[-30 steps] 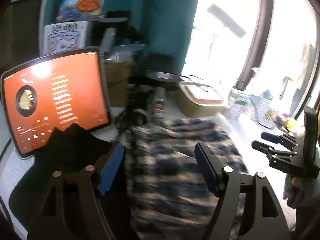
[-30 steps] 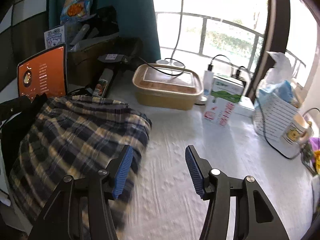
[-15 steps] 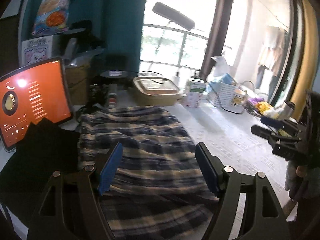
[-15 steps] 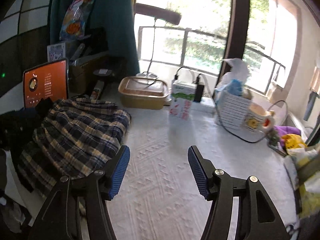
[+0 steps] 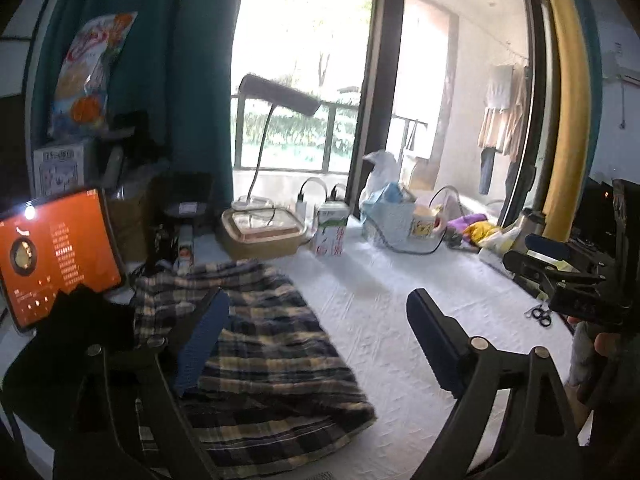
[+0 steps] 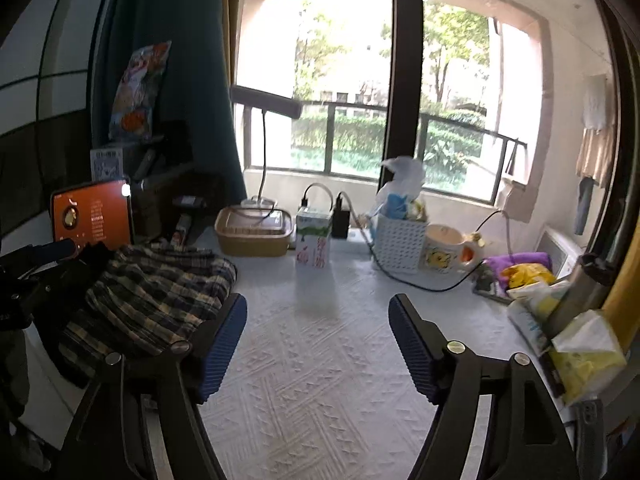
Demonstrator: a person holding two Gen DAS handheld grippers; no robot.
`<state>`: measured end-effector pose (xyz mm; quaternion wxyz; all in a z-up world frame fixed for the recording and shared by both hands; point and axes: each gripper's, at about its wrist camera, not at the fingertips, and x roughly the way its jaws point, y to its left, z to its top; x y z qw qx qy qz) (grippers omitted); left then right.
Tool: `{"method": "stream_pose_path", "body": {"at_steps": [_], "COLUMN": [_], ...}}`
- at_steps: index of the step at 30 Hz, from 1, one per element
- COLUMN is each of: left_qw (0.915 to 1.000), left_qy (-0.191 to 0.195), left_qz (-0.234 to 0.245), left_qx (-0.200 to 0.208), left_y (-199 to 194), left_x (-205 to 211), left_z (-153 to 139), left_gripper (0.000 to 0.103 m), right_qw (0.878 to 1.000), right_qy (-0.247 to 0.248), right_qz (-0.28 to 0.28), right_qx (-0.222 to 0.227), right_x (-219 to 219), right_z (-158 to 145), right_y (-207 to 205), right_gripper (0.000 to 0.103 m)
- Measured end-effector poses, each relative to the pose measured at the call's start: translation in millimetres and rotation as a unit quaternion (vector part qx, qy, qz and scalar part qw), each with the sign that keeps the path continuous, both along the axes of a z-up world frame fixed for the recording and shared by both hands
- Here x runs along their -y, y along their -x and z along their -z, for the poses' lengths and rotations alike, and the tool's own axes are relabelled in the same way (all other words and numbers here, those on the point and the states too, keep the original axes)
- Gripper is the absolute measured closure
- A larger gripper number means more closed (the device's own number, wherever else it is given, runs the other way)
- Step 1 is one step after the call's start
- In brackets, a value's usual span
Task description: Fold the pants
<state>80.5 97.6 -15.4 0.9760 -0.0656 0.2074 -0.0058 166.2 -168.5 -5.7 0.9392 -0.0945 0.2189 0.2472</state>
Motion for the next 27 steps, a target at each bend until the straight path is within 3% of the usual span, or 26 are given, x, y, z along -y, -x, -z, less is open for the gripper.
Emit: {"method": "stream_pose_path", "body": {"at_steps": [3, 5, 7, 14, 27], "left_qw": [0.9998, 0.9993, 0.9989, 0.9959, 0.9893], "left_qy": [0.0, -0.004, -0.007, -0.034, -0.052], "left_qz": [-0.004, -0.003, -0.002, -0.024, -0.089], "left_qx": [0.022, 0.037, 0.045, 0.08, 0.103], "left_y": [9.4, 17.8, 24.8, 48.6, 70.3], "left_x": [5.5, 9.3, 13.1, 22.0, 21.5], "left_z": [-10.9, -18.0, -21.9, -36.1, -34.9], "left_gripper": [0.012, 0.011, 0.004, 0.002, 0.001], "right_qw": [1.0, 1.0, 0.999, 0.996, 0.99], "right_qy": [-0.008, -0.014, -0.021, -0.038, -0.06], "right_qz": [0.006, 0.008, 0.01, 0.024, 0.07], "right_qx": [0.015, 0.025, 0.038, 0.072, 0.104], "right_x": [9.1, 13.7, 18.1, 25.0, 40.0], "right_z": [-11.6, -18.2, -25.5, -44.7, -52.6], "right_y": [11.7, 19.6, 28.2, 51.3, 86.8], "right_gripper": [0.024, 0.017, 0.011, 0.002, 0.0]}}
